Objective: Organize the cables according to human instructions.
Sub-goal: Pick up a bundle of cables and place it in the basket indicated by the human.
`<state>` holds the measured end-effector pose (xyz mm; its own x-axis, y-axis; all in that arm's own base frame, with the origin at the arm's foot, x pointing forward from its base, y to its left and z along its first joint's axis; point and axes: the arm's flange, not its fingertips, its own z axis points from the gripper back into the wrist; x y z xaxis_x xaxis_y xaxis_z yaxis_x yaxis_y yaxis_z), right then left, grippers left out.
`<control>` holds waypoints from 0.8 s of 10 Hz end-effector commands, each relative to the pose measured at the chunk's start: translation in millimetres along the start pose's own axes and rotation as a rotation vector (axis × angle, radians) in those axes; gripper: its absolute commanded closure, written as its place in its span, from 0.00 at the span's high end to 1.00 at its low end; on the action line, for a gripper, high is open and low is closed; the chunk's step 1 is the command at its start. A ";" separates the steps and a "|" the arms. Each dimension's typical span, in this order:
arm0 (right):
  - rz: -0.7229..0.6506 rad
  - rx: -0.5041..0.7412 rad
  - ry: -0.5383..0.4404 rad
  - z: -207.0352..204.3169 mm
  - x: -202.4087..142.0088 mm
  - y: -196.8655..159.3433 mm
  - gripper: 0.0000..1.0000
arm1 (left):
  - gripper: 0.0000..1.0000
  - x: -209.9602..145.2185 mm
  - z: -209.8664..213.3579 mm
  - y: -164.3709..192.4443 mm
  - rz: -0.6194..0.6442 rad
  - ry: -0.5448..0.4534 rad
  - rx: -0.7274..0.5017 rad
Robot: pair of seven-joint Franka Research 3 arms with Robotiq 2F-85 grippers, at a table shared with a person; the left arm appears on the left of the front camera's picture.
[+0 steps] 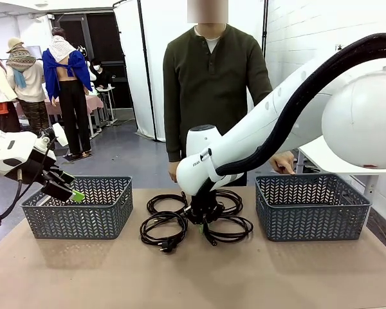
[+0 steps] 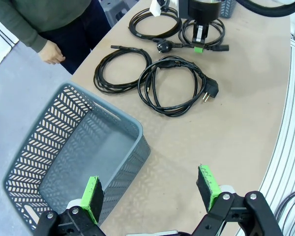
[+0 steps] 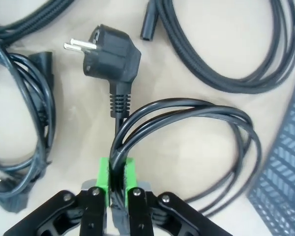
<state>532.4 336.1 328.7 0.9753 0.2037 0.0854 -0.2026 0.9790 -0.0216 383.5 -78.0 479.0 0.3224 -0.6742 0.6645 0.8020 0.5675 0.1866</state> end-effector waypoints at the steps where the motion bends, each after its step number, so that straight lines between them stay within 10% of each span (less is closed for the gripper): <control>1: 0.036 -0.061 -0.037 36.7 -16.0 -4.1 0.00 | 1.00 -1.7 -1.5 2.3 0.002 -0.006 -0.006; 8: 0.736 0.111 -0.016 155.4 -69.3 -20.6 0.00 | 1.00 -1.7 -1.5 2.3 0.002 -0.006 -0.006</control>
<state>459.4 323.9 477.1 0.6630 0.7373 0.1295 -0.7451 0.6667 0.0185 383.2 -78.7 479.1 0.3250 -0.6707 0.6668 0.8014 0.5696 0.1824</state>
